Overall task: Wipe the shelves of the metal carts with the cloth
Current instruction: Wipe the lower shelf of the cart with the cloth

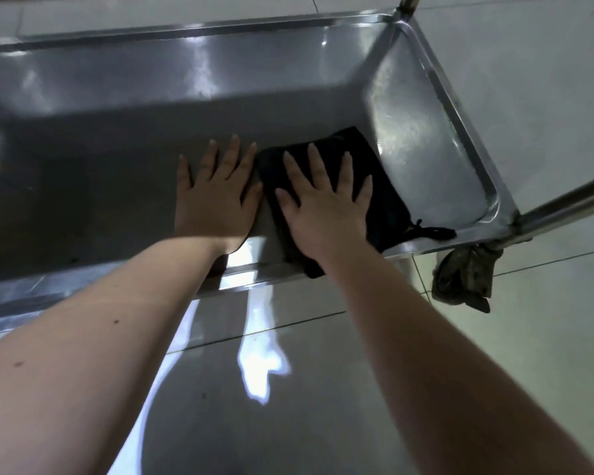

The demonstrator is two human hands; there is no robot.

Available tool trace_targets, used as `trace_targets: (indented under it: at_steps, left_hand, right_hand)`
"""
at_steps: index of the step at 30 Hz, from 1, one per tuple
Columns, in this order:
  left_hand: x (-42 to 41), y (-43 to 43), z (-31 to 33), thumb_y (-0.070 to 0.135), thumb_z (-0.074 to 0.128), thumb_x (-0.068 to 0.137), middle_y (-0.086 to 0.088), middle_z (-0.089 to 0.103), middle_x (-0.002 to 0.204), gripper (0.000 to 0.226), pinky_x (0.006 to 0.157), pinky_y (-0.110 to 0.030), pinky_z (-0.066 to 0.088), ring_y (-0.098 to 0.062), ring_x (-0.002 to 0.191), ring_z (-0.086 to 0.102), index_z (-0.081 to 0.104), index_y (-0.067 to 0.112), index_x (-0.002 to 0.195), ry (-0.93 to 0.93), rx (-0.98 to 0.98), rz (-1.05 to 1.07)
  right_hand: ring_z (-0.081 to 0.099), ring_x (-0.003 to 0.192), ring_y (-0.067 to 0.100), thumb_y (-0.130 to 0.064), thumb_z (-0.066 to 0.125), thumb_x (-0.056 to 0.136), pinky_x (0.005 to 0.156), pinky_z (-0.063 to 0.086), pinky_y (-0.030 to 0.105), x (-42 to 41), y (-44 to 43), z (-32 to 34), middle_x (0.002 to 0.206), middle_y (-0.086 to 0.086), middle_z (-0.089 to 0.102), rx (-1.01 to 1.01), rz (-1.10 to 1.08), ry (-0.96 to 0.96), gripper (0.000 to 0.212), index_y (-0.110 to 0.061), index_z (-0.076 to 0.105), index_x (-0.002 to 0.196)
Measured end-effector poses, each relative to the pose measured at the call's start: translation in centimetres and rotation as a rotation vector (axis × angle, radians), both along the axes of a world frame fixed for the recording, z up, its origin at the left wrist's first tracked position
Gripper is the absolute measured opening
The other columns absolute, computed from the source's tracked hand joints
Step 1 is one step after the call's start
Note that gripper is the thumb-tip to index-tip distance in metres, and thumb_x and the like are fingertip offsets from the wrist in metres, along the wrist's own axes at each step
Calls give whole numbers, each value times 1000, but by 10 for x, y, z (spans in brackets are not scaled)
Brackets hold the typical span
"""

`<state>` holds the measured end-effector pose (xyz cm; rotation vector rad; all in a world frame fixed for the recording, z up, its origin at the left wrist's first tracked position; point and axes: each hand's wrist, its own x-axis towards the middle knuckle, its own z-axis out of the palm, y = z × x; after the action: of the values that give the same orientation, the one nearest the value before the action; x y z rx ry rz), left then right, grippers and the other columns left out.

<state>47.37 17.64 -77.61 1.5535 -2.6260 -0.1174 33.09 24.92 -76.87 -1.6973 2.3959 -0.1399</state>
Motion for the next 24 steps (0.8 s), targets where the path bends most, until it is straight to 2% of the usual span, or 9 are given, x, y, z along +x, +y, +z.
trace_targets:
  at_steps: [3,7,10,13,15,18,21,24]
  left_hand:
    - [0,0,1,49,26,101,7,9,164,57,118,-56,0,-25,151,5,13,35,155,15,8,10]
    - [-4,3,4,50,25,100,7,10,164,58,118,-56,0,-25,151,6,14,35,155,9,3,25]
    - [-5,5,5,49,25,101,7,9,164,58,118,-56,-1,-25,151,6,13,34,156,-3,2,29]
    - [-2,4,5,43,25,102,6,8,164,57,118,-56,0,-26,151,5,12,33,156,-20,3,14]
    - [-1,4,4,35,28,102,4,10,164,57,118,-57,1,-27,151,7,13,31,156,-15,-9,-9]
    - [-1,3,5,36,28,103,4,12,164,55,118,-56,2,-26,150,8,15,31,156,7,-7,-11]
    - [-4,5,7,39,26,103,6,11,164,55,118,-55,1,-24,150,8,14,33,156,-12,9,14]
    - [-3,-2,11,40,26,104,5,9,164,55,118,-52,5,-23,151,8,11,31,156,-41,34,-47]
  right_hand:
    - [-3,150,28,-61,23,98,115,0,59,-75,11,3,163,-17,1,13,-19,47,56,-52,7,150]
    - [-11,150,31,-60,19,99,116,-5,59,-164,35,16,164,-13,-5,159,-364,30,56,-51,1,151]
    - [-12,148,37,-58,15,99,114,-5,64,-119,33,14,164,-7,-10,183,-372,54,58,-45,-6,152]
    - [-12,148,40,-60,11,97,110,-10,65,-15,36,4,164,-6,-10,73,-100,69,60,-43,-7,152]
    - [-16,147,37,-62,11,96,110,-13,62,23,39,5,163,-11,-11,60,66,32,59,-48,-7,150]
    - [-8,149,32,-63,19,97,114,-6,60,-29,36,10,163,-16,-6,61,104,61,58,-52,-1,150]
    - [-10,150,30,-63,19,97,117,-3,59,-119,41,15,163,-16,-8,137,-135,40,58,-53,-3,149]
    - [-14,149,30,-65,17,96,117,-6,58,-148,47,14,163,-15,-10,179,-250,18,57,-55,-4,148]
